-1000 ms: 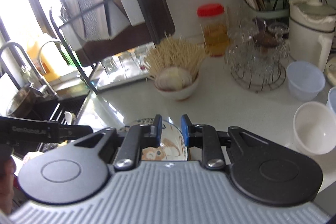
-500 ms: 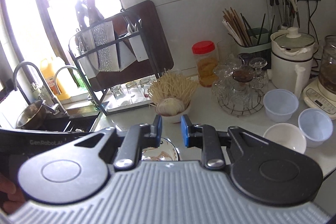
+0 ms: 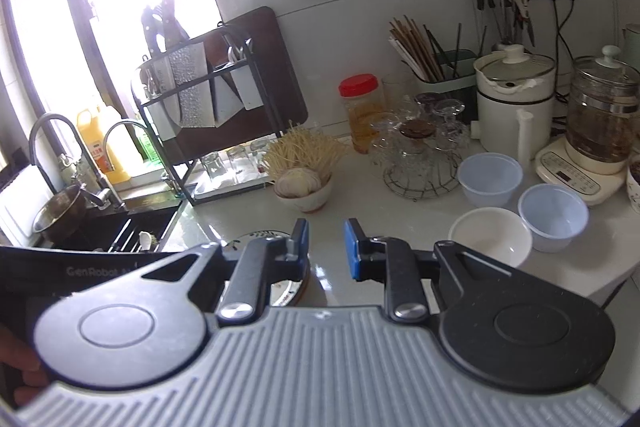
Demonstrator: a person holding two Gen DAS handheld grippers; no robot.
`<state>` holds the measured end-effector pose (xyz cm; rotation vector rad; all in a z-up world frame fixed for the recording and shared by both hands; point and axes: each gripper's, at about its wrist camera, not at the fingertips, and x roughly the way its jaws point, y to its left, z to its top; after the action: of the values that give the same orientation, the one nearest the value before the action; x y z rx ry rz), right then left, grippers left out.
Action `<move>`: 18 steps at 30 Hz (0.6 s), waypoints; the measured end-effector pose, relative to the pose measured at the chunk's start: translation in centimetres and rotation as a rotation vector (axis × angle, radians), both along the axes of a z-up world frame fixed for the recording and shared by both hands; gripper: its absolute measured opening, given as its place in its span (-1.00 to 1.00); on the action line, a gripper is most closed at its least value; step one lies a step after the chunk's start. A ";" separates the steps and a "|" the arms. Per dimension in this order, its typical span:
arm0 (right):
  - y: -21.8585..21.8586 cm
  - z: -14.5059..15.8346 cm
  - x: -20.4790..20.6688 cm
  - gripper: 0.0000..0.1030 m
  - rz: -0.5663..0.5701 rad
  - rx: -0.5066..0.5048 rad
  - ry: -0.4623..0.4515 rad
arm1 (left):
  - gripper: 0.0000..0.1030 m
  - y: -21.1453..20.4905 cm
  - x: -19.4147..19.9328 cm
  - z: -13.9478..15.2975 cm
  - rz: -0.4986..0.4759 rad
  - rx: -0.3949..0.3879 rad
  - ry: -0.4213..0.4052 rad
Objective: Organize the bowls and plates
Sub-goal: 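Withdraw both grippers and move them toward the white ceramic bowl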
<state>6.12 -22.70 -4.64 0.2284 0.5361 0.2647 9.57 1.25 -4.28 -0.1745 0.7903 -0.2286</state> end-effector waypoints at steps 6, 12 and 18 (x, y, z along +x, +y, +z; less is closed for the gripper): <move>-1.9 -1.1 -1.7 -0.56 -0.057 -0.018 0.013 | 0.10 -2.3 -1.1 -0.9 -0.051 -0.005 0.011; -3.6 -2.4 -3.1 -0.56 -0.126 -0.021 0.025 | 0.10 -4.3 -1.0 -2.1 -0.109 -0.017 0.024; -5.7 -3.8 -3.7 -0.56 -0.206 -0.010 0.044 | 0.10 -6.6 -0.4 -3.4 -0.176 -0.013 0.027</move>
<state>2.46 -28.39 -8.42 0.2786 0.5533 0.0573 9.18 -5.36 -7.66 -0.1202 0.8318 -0.3982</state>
